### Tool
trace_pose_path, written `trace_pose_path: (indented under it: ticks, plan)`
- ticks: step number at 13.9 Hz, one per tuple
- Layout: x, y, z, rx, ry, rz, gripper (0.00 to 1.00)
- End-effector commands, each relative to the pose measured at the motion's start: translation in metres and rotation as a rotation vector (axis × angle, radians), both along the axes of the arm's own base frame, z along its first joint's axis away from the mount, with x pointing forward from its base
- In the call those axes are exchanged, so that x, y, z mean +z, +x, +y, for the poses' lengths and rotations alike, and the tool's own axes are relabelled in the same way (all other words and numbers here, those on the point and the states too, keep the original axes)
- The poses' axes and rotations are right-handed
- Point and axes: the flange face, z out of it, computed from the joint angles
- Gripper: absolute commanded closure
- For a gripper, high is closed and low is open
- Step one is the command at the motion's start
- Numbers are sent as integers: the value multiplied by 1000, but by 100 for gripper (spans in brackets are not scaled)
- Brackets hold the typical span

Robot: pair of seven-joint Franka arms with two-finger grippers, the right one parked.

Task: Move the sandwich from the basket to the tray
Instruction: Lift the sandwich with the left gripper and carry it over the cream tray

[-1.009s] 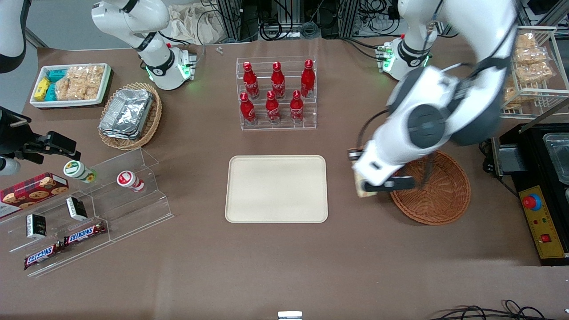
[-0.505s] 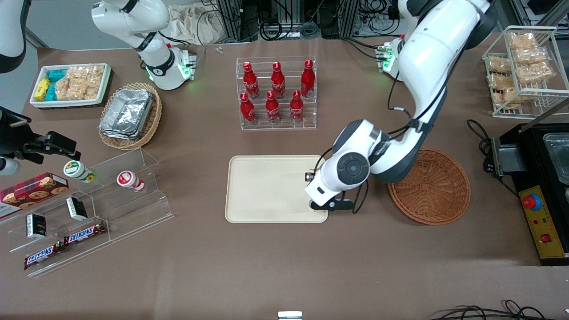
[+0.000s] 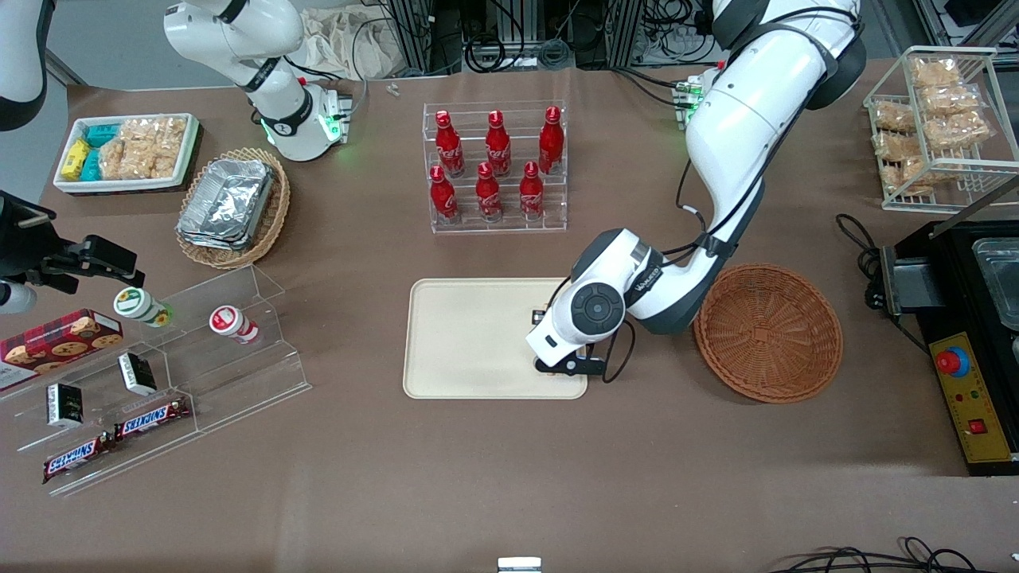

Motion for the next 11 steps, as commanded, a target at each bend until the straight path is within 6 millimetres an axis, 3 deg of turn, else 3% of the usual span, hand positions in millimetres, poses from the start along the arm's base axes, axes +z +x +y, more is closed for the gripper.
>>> trace_pose_path:
  ticks: [1,2,5,6,8,9,11]
  plan:
    - [-5,0,-1,-14,22,-25,63]
    - [-7,-1,-1,-16,26,-22,45]
    - [-1,0,2,-3,33,-20,7]
    - [6,5,7,29,38,-25,0]
    - [39,8,12,45,50,-35,0]
    - [65,13,24,59,59,-45,0]
    - [124,24,70,99,91,-34,0]
